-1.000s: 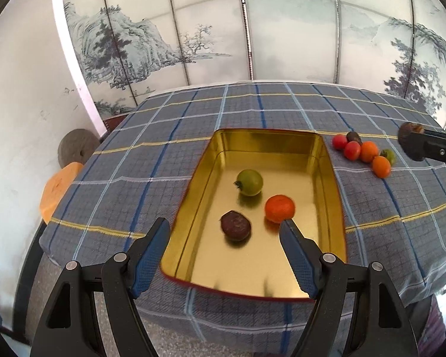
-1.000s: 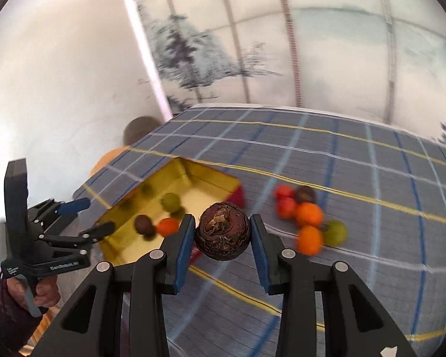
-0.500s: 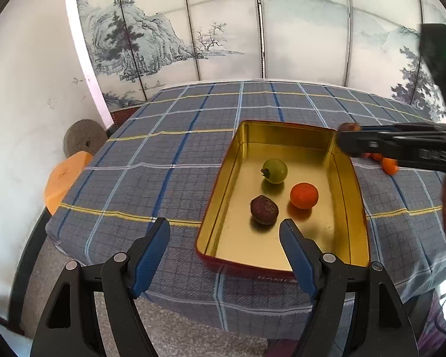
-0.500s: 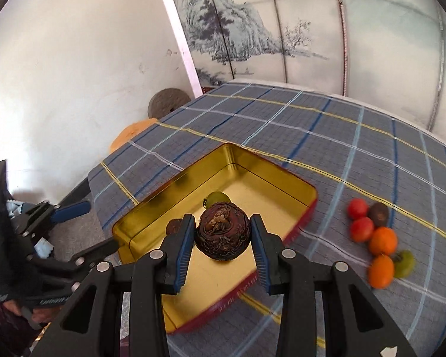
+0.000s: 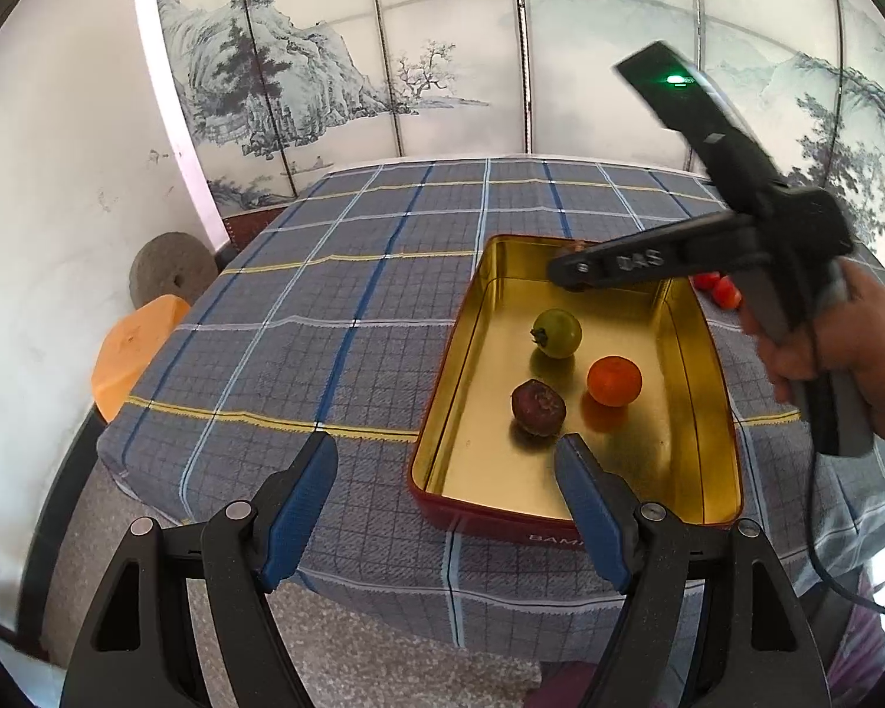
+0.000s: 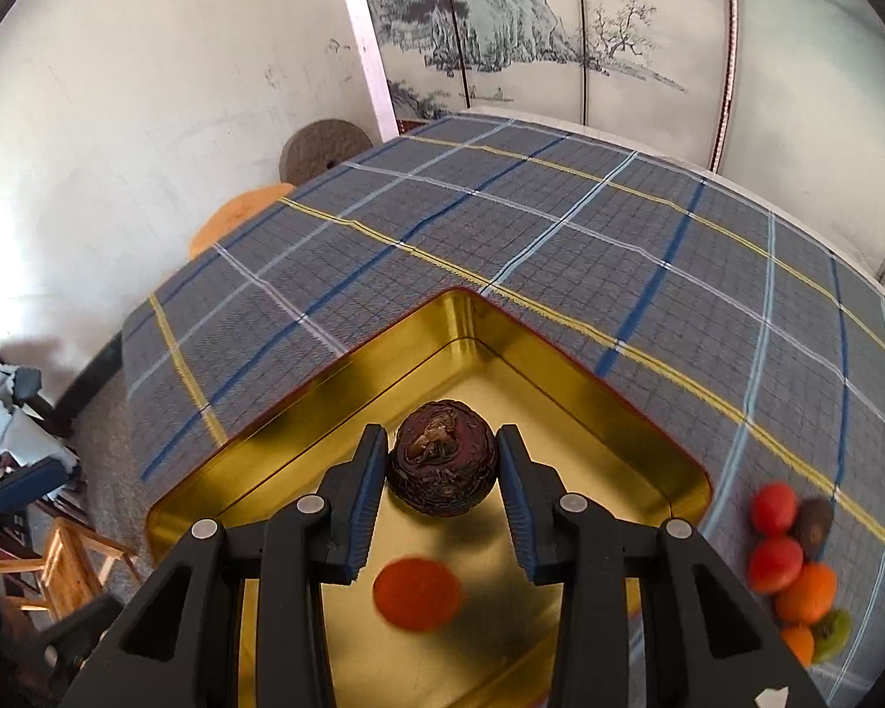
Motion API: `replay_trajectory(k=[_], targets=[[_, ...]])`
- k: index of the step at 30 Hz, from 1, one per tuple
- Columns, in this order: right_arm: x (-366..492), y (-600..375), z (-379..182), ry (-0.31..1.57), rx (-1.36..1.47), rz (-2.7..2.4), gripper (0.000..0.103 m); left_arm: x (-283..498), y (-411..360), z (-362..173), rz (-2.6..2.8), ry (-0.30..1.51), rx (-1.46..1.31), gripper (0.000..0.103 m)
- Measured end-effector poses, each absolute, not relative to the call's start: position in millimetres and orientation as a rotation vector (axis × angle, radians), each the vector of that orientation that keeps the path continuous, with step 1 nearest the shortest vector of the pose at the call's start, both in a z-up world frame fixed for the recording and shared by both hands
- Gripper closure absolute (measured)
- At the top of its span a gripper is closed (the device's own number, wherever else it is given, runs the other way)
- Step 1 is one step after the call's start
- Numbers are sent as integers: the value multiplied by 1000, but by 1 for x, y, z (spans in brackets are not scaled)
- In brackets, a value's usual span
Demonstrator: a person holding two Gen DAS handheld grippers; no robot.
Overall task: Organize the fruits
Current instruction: 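Lower the brown fruit into the tin and open the right tool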
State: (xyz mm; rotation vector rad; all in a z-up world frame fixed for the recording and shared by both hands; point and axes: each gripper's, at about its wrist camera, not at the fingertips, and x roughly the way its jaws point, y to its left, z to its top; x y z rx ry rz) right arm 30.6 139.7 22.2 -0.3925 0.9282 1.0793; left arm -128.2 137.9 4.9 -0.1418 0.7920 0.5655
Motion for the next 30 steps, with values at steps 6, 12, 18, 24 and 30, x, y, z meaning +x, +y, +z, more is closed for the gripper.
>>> replay_trajectory(k=[6, 12, 18, 24, 30], targets=[[40, 169, 10, 972, -426, 1061, 68, -127, 141, 1, 577, 807, -137, 27], [45, 184, 5, 987, -400, 1059, 67, -125, 143, -3, 582, 823, -137, 26], [46, 191, 7, 978, -349, 1070, 64, -124, 143, -3, 584, 830, -130, 27], [49, 170, 37, 909, -174, 1138, 47, -125, 141, -1, 587, 830, -120, 27], [39, 116, 65, 816, -69, 1171, 45, -121, 133, 5, 583, 826, -93, 27]])
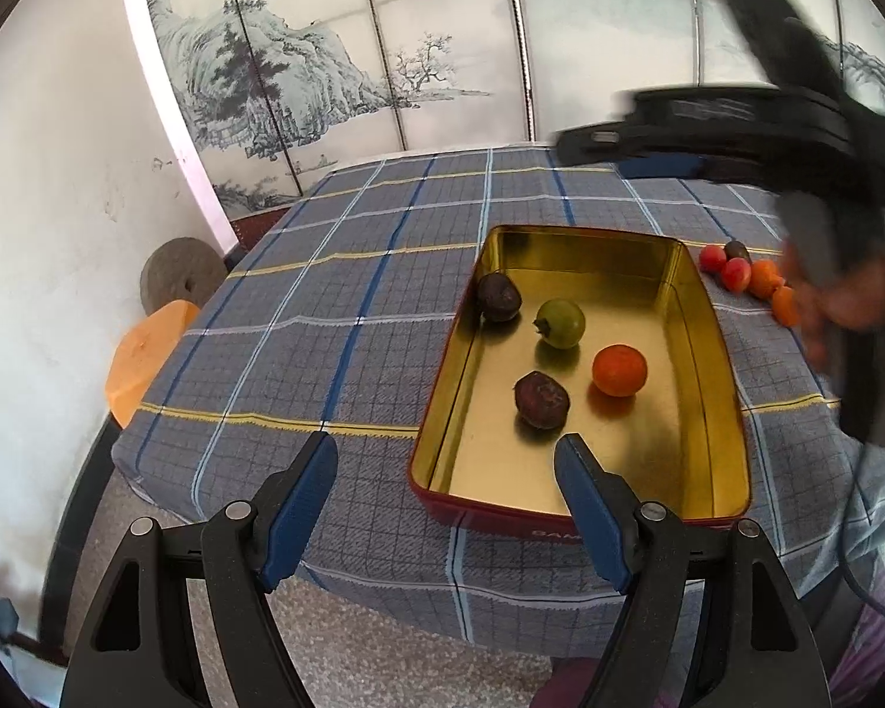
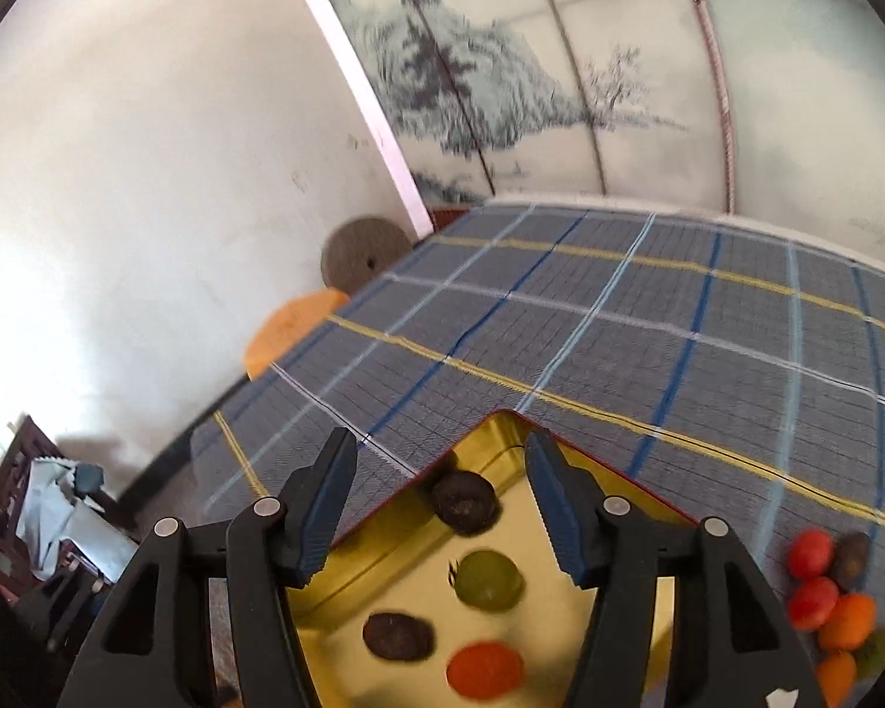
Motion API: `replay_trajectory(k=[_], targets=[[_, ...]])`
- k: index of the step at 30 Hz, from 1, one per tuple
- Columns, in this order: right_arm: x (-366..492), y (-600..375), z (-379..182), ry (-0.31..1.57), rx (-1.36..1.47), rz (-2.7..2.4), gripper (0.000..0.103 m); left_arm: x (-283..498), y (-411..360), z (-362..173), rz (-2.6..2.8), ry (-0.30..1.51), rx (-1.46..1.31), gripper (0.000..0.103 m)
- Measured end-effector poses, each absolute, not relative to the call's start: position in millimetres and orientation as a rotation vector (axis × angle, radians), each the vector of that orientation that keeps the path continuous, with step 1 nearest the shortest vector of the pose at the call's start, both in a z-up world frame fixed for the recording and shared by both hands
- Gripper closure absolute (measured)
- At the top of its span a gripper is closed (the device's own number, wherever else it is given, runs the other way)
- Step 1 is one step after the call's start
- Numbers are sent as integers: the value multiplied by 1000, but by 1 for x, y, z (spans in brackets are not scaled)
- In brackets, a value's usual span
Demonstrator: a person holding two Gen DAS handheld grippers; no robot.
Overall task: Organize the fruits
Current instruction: 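Lower the brown fruit into the tin and open the right tool, then grasp an orange with the left tool while right tool grasps another orange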
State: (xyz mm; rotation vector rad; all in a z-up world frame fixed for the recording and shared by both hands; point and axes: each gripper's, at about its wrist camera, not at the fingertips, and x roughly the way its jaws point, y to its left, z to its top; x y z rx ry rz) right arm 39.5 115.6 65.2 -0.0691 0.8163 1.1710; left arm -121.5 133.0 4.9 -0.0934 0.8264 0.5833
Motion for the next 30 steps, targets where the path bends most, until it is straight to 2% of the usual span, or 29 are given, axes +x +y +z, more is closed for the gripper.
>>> replay_trajectory(k=[8, 16, 23, 30], targets=[[35, -17, 57, 712, -132, 975, 41, -109, 103, 18, 550, 809, -26, 27], [76, -160, 19, 758, -217, 600, 41, -82, 65, 25, 473, 813, 43, 27], [111, -233, -8, 826, -190, 421, 41, -44, 28, 27, 324, 856, 33, 27], [124, -250, -24, 878, -95, 457, 38, 13, 0, 22, 158, 901, -69, 27]])
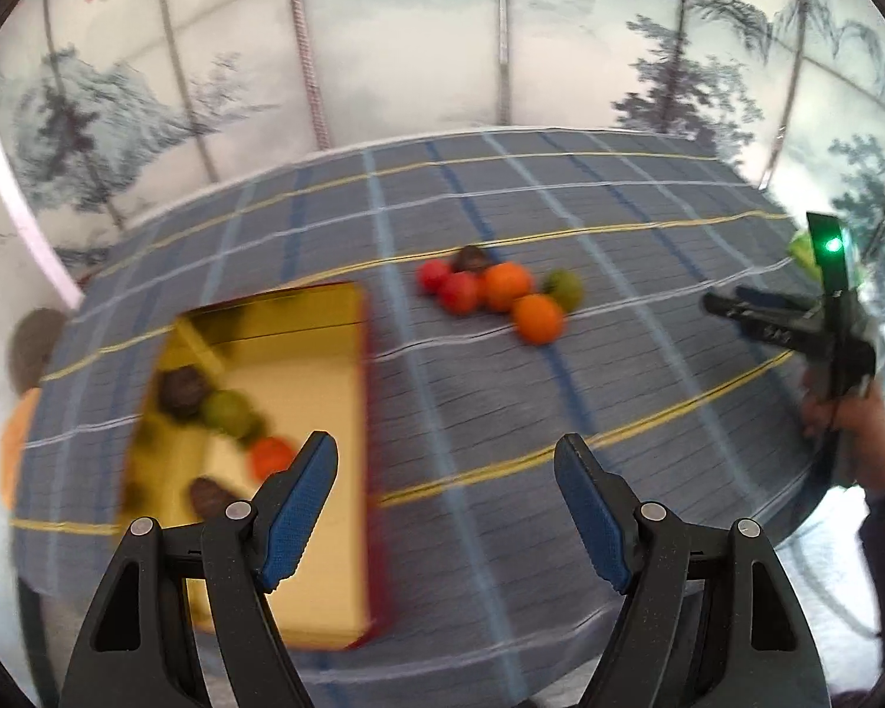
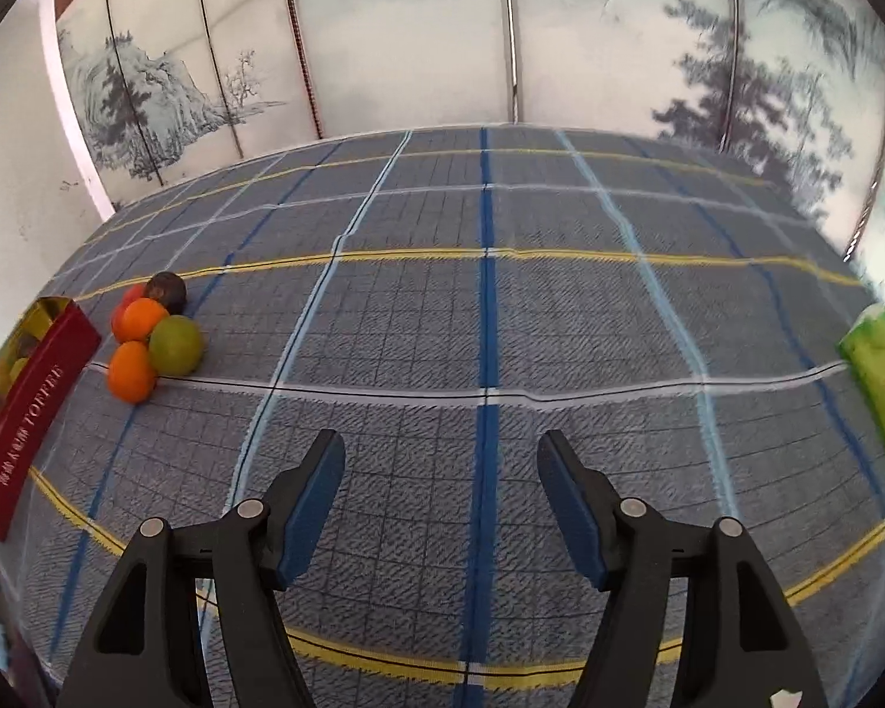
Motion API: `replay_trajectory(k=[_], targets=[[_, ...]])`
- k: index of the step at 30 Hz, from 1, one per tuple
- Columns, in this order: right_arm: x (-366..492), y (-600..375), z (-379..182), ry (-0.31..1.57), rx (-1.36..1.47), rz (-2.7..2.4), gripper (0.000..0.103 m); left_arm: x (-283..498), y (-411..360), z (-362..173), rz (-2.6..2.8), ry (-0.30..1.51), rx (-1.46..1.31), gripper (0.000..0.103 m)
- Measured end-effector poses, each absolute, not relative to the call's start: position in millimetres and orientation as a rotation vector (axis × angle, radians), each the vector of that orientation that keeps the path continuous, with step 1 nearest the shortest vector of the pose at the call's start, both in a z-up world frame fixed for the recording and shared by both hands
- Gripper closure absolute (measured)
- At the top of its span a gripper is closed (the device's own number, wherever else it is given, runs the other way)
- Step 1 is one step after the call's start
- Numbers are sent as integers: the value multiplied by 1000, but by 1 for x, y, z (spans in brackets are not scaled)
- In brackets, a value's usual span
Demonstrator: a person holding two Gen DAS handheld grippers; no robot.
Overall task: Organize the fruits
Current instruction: 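Grasp an orange with the left tool while right tool grasps another orange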
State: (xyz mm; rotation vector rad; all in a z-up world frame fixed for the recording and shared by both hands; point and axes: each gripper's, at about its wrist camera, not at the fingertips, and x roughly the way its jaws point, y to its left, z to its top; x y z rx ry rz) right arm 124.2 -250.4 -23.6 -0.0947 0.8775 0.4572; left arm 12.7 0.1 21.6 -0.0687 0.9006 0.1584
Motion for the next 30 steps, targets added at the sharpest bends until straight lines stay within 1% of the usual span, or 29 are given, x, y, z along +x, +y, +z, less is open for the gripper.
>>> replay_trajectory(k=[5, 9, 10, 12, 13, 14, 17, 28, 29, 30], targets=[[134, -261, -27, 899, 22, 510, 36, 62, -15, 10, 93, 863, -127, 27], [134, -264, -29, 902, 67, 540, 35, 101, -15, -10, 64, 880, -200, 28], [135, -264, -29, 905, 73, 549, 34, 110, -14, -16, 69, 889, -213, 30], [134, -263, -30, 908, 83, 563, 34, 127, -11, -29, 72, 917, -233, 42], [135, -263, -31, 910, 92, 569, 34, 134, -11, -33, 70, 931, -235, 52], [134, -264, -31, 911, 99, 572, 34, 138, -9, -37, 75, 937, -234, 57], [134, -267, -31, 908, 125, 590, 34, 151, -5, -49, 98, 958, -244, 59], [132, -267, -33, 913, 149, 631, 33, 168, -3, -62, 46, 948, -306, 58], [132, -267, -33, 914, 151, 635, 33, 168, -4, -64, 30, 948, -312, 59], [132, -268, -33, 915, 152, 635, 33, 167, -4, -67, 13, 950, -323, 62]])
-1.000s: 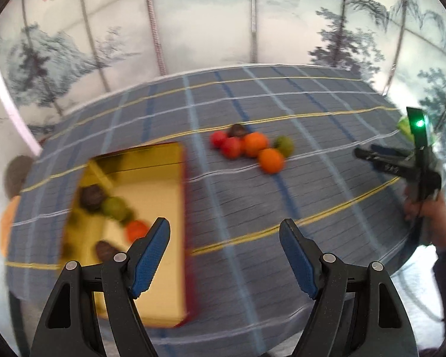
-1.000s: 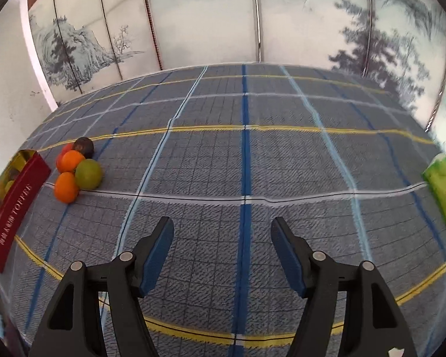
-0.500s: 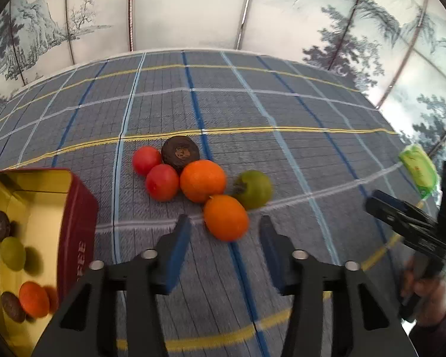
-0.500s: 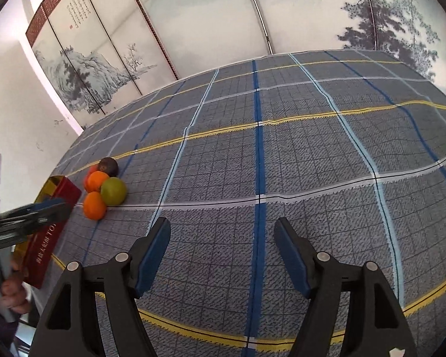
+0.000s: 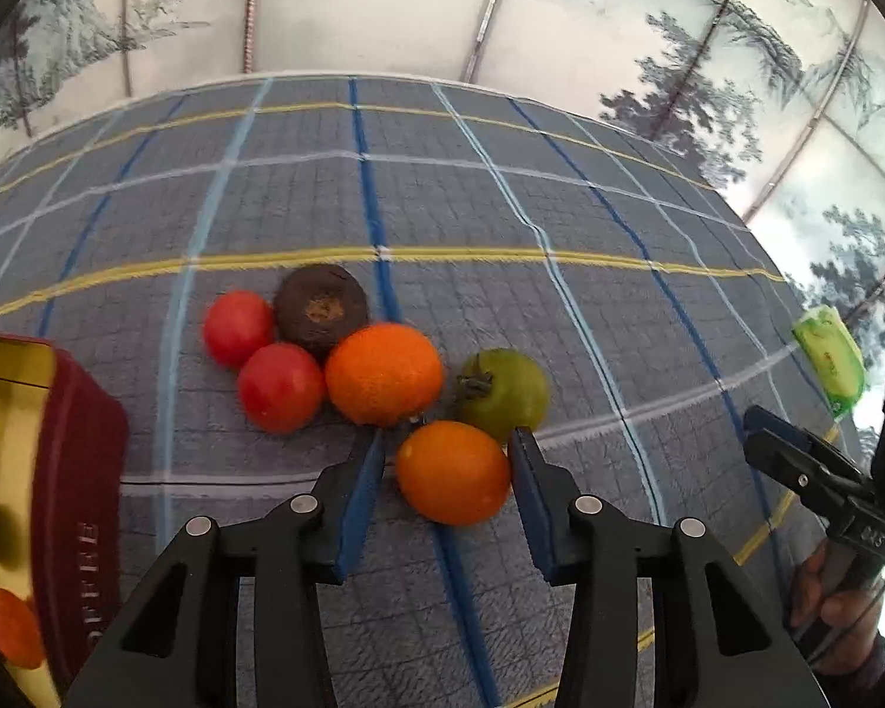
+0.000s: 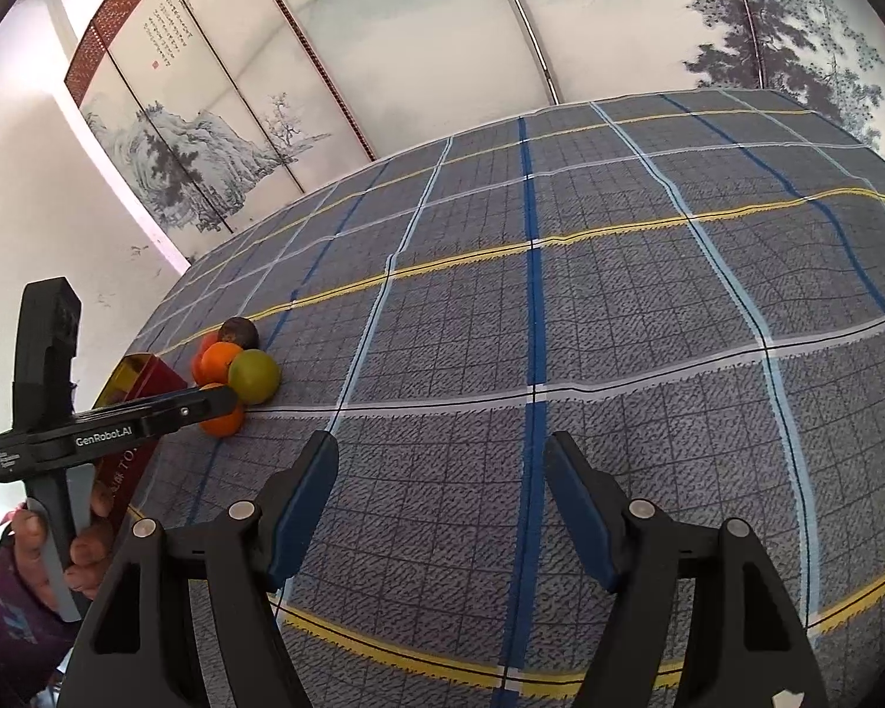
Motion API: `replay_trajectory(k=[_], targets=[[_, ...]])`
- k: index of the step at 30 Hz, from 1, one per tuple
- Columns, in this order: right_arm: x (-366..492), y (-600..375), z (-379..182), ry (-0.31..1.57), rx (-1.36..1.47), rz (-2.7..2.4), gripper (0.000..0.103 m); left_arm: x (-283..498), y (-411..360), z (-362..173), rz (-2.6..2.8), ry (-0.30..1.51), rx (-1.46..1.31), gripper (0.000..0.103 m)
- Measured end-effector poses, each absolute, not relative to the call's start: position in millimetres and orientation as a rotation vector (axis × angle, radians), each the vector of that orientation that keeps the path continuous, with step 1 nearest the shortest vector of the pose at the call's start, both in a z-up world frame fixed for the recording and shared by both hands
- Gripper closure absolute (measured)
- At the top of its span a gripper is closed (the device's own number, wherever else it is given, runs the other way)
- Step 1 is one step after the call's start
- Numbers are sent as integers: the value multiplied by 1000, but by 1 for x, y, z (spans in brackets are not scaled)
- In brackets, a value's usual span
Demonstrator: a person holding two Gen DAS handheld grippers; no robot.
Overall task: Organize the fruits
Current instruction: 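Grasp an orange with the left tool while right tool grasps another orange, then grasp the green fruit with the right tool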
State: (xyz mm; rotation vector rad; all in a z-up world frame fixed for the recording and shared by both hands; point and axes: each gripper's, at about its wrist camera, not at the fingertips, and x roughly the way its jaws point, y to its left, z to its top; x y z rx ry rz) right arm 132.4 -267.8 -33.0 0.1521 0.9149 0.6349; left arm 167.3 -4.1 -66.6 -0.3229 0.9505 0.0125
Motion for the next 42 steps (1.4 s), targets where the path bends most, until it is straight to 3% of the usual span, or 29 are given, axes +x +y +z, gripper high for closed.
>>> replay_trajectory(k=[2, 11, 19, 28, 31, 42], targets=[[132, -268, -33, 916, 152, 634, 33, 161, -5, -69, 7, 933, -334, 67], [130, -260, -32, 911, 104, 613, 33, 105, -4, -64, 55, 831, -338, 67], [120, -165, -12, 868, -84, 877, 35, 102, 3, -67, 68, 819, -345, 67], [137, -92, -34, 900, -310, 914, 50, 98, 17, -71, 85, 800, -425, 67], [140, -86, -41, 918, -323, 902, 69, 98, 15, -70, 88, 797, -414, 67], [135, -158, -35, 933, -142, 694, 71, 97, 14, -70, 111, 793, -401, 67]])
